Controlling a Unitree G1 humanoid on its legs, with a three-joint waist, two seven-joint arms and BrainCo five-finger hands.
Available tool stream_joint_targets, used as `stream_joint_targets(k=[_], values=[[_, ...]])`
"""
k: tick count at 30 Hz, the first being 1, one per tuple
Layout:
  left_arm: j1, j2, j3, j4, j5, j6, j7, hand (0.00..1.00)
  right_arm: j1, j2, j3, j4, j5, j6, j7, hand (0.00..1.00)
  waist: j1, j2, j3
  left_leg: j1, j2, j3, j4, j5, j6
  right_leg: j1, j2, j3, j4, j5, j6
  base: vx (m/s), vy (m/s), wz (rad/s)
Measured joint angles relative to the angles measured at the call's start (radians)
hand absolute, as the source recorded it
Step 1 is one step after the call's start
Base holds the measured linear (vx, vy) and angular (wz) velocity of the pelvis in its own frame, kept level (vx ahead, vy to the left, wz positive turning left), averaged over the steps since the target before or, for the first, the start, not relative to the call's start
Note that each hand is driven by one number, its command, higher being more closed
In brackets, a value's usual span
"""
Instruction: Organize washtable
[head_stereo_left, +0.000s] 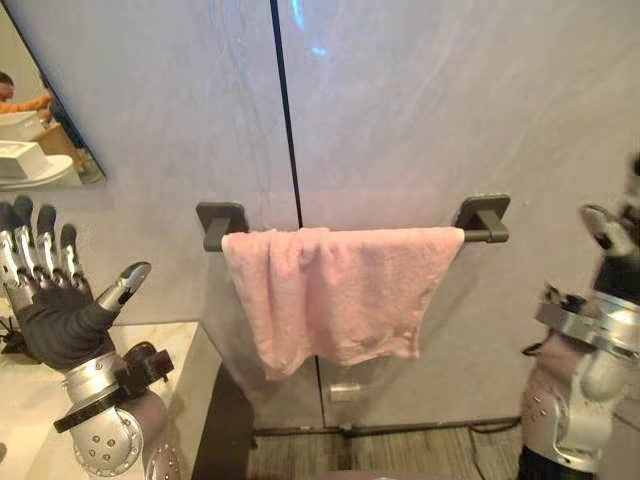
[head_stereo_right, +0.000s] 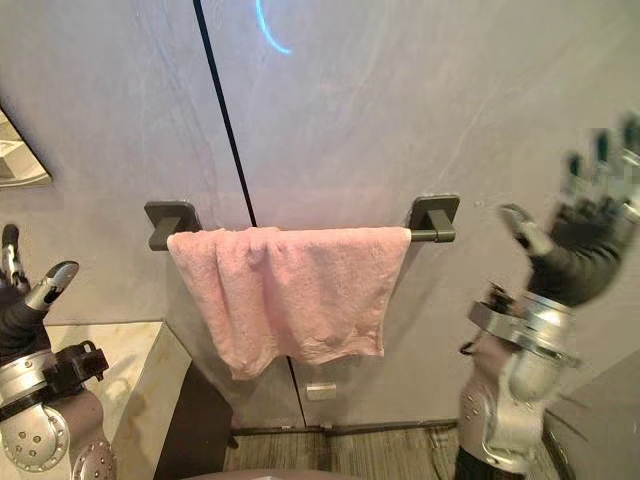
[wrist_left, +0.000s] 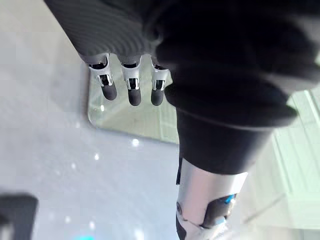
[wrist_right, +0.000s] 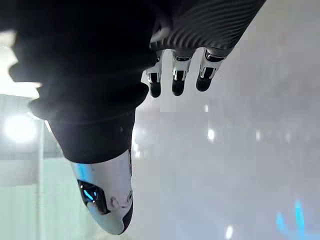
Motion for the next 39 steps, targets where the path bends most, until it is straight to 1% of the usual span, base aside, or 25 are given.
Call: stream_joint_targets(k=[2, 3, 4, 5, 6, 7, 8, 9, 10, 12, 14, 15, 16, 17, 19, 21, 22, 24, 27, 30, 32, 34, 35, 37, 39], values=[[-0.046, 0.03, -0.073, 0.001, -0.051, 0.0, -0.06, 0.0, -0.03, -0.025, 0.112, 0.002, 0.05, 0.004, 0.071, 0.0, 0.009, -0.001, 0.0, 0.0, 0.0, -0.003, 0.0, 0.0, 0.0, 0.001, 0.0, -0.001, 0.001, 0.0, 0.0, -0.03, -0.007, 0.04], [-0.089, 0.064, -0.135, 0.011, -0.08, -0.002, -0.099, 0.0, -0.05, -0.051, 0.194, 0.006, 0.072, 0.012, 0.119, 0.0, 0.018, -0.002, -0.001, 0.003, 0.0, -0.003, 0.0, 0.001, 0.0, 0.004, 0.0, -0.001, 0.001, 0.0, 0.0, 0.0, 0.0, 0.0], [-0.125, 0.102, -0.193, 0.036, -0.095, -0.004, -0.134, 0.0, -0.068, -0.082, 0.258, 0.018, 0.089, 0.025, 0.158, 0.0, 0.024, -0.003, -0.002, 0.008, -0.001, -0.005, 0.0, 0.001, 0.0, 0.011, -0.001, -0.002, 0.0, 0.0, 0.0, 0.0, 0.0, 0.0], [-0.14, 0.125, -0.221, 0.049, -0.105, -0.003, -0.159, 0.0, -0.078, -0.1, 0.289, 0.026, 0.098, 0.036, 0.184, 0.0, 0.024, -0.004, -0.002, 0.011, -0.002, -0.007, 0.0, 0.001, 0.0, 0.015, -0.001, -0.003, -0.001, 0.0, 0.0, 0.0, 0.0, 0.0], [-0.163, 0.173, -0.277, 0.079, -0.12, 0.002, -0.217, 0.0, -0.095, -0.141, 0.346, 0.056, 0.123, 0.061, 0.244, 0.0, 0.023, -0.006, -0.002, 0.016, -0.002, -0.006, -0.001, 0.001, 0.0, 0.019, -0.002, -0.003, -0.001, 0.0, 0.0, 0.0, 0.0, 0.0], [-0.171, 0.191, -0.297, 0.089, -0.12, 0.005, -0.236, 0.0, -0.097, -0.158, 0.361, 0.065, 0.126, 0.071, 0.265, 0.0, 0.023, -0.006, -0.003, 0.016, -0.003, -0.006, -0.002, 0.001, 0.0, 0.019, -0.002, -0.003, -0.001, 0.0, 0.0, 0.0, 0.0, 0.0], [-0.188, 0.247, -0.349, 0.12, -0.127, 0.01, -0.291, 0.0, -0.097, -0.222, 0.406, 0.108, 0.148, 0.099, 0.321, 0.0, 0.022, -0.009, -0.001, 0.016, -0.004, -0.006, -0.002, 0.001, 0.001, 0.019, -0.003, -0.003, -0.001, 0.0, 0.0, 0.0, 0.0, 0.0], [-0.189, 0.258, -0.357, 0.124, -0.127, 0.01, -0.299, 0.0, -0.097, -0.235, 0.413, 0.117, 0.156, 0.104, 0.33, 0.0, 0.022, -0.009, -0.001, 0.016, -0.004, -0.006, -0.002, 0.001, 0.001, 0.019, -0.003, -0.003, -0.001, 0.0, 0.0, 0.0, 0.0, 0.0], [-0.191, 0.296, -0.382, 0.133, -0.127, 0.015, -0.323, 0.0, -0.097, -0.279, 0.433, 0.142, 0.162, 0.123, 0.36, 0.0, 0.022, -0.01, 0.0, 0.017, -0.007, -0.005, -0.002, 0.001, 0.001, 0.019, -0.003, -0.002, -0.001, 0.0, 0.0, 0.0, 0.0, 0.0], [-0.202, 0.403, -0.427, 0.176, -0.136, 0.027, -0.348, 0.0, -0.091, -0.399, 0.459, 0.19, 0.176, 0.133, 0.412, 0.0, 0.02, -0.009, 0.001, 0.018, -0.01, -0.004, -0.003, 0.001, 0.001, 0.019, -0.004, -0.001, -0.002, 0.0, 0.0, 0.0, 0.0, 0.0], [-0.205, 0.471, -0.455, 0.2, -0.151, 0.03, -0.36, 0.0, -0.09, -0.465, 0.47, 0.211, 0.194, 0.132, 0.43, 0.0, 0.02, -0.007, 0.002, 0.018, -0.011, -0.003, -0.004, 0.001, 0.001, 0.019, -0.004, -0.001, -0.002, 0.0, 0.0, 0.0, 0.0, 0.0], [-0.206, 0.534, -0.47, 0.218, -0.157, 0.037, -0.377, 0.0, -0.09, -0.523, 0.488, 0.23, 0.198, 0.129, 0.448, 0.0, 0.019, -0.006, 0.003, 0.019, -0.011, -0.002, -0.004, 0.001, 0.001, 0.019, -0.004, 0.0, -0.002, 0.0, 0.0, 0.0, 0.0, 0.0], [-0.211, 0.572, -0.484, 0.231, -0.161, 0.037, -0.384, 0.0, -0.09, -0.557, 0.499, 0.248, 0.2, 0.124, 0.455, 0.0, 0.018, -0.006, 0.003, 0.02, -0.011, 0.0, -0.005, 0.001, 0.001, 0.019, -0.004, 0.001, -0.002, 0.0, 0.0, 0.0, 0.0, 0.0], [-0.212, 0.578, -0.486, 0.231, -0.161, 0.036, -0.39, 0.0, -0.09, -0.564, 0.502, 0.251, 0.202, 0.128, 0.461, 0.0, 0.017, -0.006, 0.003, 0.02, -0.011, 0.0, -0.005, 0.001, 0.001, 0.019, -0.004, 0.001, -0.002, 0.0, 0.0, -0.03, -0.005, -0.03], [-0.249, 0.638, -0.538, 0.268, -0.153, 0.055, -0.427, 0.0, -0.089, -0.627, 0.551, 0.287, 0.198, 0.136, 0.473, 0.0, 0.02, -0.008, 0.007, 0.021, -0.012, 0.003, -0.005, 0.001, 0.001, 0.019, -0.005, 0.002, -0.001, 0.0, 0.0, -0.04, -0.004, -0.02], [-0.246, 0.661, -0.566, 0.282, -0.139, 0.076, -0.445, 0.0, -0.075, -0.65, 0.568, 0.304, 0.192, 0.147, 0.473, 0.0, 0.02, -0.008, 0.017, 0.021, -0.012, 0.006, -0.006, 0.001, 0.001, 0.016, -0.005, 0.003, -0.001, 0.0, 0.0, -0.04, -0.003, -0.05], [-0.244, 0.661, -0.571, 0.283, -0.116, 0.089, -0.452, 0.0, -0.059, -0.653, 0.57, 0.316, 0.181, 0.146, 0.473, 0.0, 0.021, -0.008, 0.026, 0.021, -0.012, 0.009, -0.008, 0.001, 0.001, 0.014, -0.005, 0.004, -0.001, 0.0, 0.0, -0.03, -0.003, -0.06], [-0.244, 0.65, -0.57, 0.307, -0.092, 0.092, -0.452, 0.0, -0.051, -0.652, 0.576, 0.324, 0.15, 0.147, 0.465, 0.0, 0.02, -0.007, 0.033, 0.021, -0.013, 0.013, -0.012, 0.001, 0.001, 0.011, -0.005, 0.007, -0.002, 0.001, 0.001, -0.02, -0.002, -0.05], [-0.244, 0.594, -0.564, 0.341, -0.038, 0.09, -0.448, 0.0, -0.012, -0.62, 0.574, 0.386, 0.071, 0.151, 0.447, 0.0, 0.023, -0.01, 0.035, 0.021, -0.013, 0.014, -0.018, 0.001, 0.001, 0.007, -0.006, 0.008, -0.002, 0.001, 0.002, 0.0, 0.0, -0.01], [-0.232, 0.496, -0.541, 0.396, 0.026, 0.073, -0.427, 0.0, 0.061, -0.516, 0.521, 0.497, -0.036, 0.179, 0.398, 0.0, 0.025, -0.008, 0.039, 0.014, -0.016, 0.015, -0.023, 0.003, 0.003, -0.003, -0.008, 0.008, -0.003, 0.001, 0.002, 0.0, 0.0, 0.0], [-0.211, 0.455, -0.506, 0.435, 0.053, 0.072, -0.417, 0.0, 0.078, -0.469, 0.478, 0.504, -0.07, 0.18, 0.379, 0.0, 0.021, -0.002, 0.045, 0.014, -0.016, 0.017, -0.024, 0.003, 0.003, -0.004, -0.008, 0.008, -0.003, 0.001, 0.002, 0.0, 0.0, 0.0], [-0.195, 0.389, -0.453, 0.493, 0.117, 0.073, -0.384, 0.0, 0.112, -0.395, 0.393, 0.514, -0.132, 0.177, 0.348, 0.0, 0.02, -0.001, 0.049, 0.013, -0.016, 0.016, -0.025, 0.003, 0.004, -0.005, -0.007, 0.008, -0.005, 0.0, 0.002, 0.0, 0.0, 0.0], [-0.189, 0.374, -0.442, 0.499, 0.131, 0.073, -0.377, 0.0, 0.118, -0.38, 0.376, 0.514, -0.151, 0.176, 0.339, 0.0, 0.02, -0.001, 0.05, 0.012, -0.016, 0.016, -0.025, 0.003, 0.004, -0.005, -0.007, 0.008, -0.006, 0.0, 0.002, 0.0, 0.0, 0.0], [-0.157, 0.317, -0.4, 0.512, 0.188, 0.072, -0.349, 0.0, 0.146, -0.307, 0.299, 0.515, -0.212, 0.172, 0.3, 0.0, 0.02, -0.002, 0.05, 0.007, -0.016, 0.015, -0.025, 0.003, 0.004, -0.011, -0.007, 0.007, -0.006, 0.0, 0.002, 0.0, 0.0, 0.0], [-0.136, 0.287, -0.376, 0.518, 0.243, 0.072, -0.321, 0.0, 0.166, -0.263, 0.257, 0.515, -0.248, 0.168, 0.271, 0.0, 0.02, -0.003, 0.051, 0.003, -0.016, 0.016, -0.025, 0.003, 0.004, -0.014, -0.007, 0.008, -0.006, 0.0, 0.002, -0.03, -0.015, 0.0]])
